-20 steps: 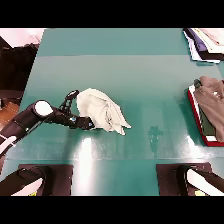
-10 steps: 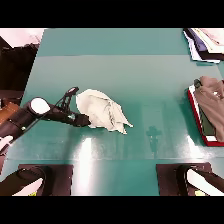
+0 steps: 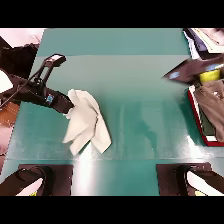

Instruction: Fold the shirts.

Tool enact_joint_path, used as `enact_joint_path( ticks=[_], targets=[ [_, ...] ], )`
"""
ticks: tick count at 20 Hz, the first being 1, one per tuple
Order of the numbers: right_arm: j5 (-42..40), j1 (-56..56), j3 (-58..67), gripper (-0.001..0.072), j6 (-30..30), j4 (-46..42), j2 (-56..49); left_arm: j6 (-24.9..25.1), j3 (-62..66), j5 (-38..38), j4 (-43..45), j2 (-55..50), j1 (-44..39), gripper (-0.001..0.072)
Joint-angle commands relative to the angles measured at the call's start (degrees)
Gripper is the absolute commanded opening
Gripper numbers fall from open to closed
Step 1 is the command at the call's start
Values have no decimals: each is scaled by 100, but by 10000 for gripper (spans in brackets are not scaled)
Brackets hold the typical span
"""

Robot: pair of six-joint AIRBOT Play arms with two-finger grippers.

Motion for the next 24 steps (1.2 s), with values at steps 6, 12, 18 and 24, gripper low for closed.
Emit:
enact_joint_path(
  ticks=[6, 12, 18, 24],
  targets=[
    [-3095, 3386, -2347, 487, -343, 420, -1141, -4, 210, -216, 168, 22, 4, 28],
    [-3357, 4238, -1827, 487, -345, 411, -2293, -2, 208, -472, 170, 22, 4, 28],
    [-3467, 4221, -1652, 19, -376, 291, -2428, -2, 208, -566, 170, 22, 4, 28],
    [-3449, 3635, -1572, 15, -240, -887, -1082, -13, 855, -688, 778, 50, 4, 28]
  ],
)
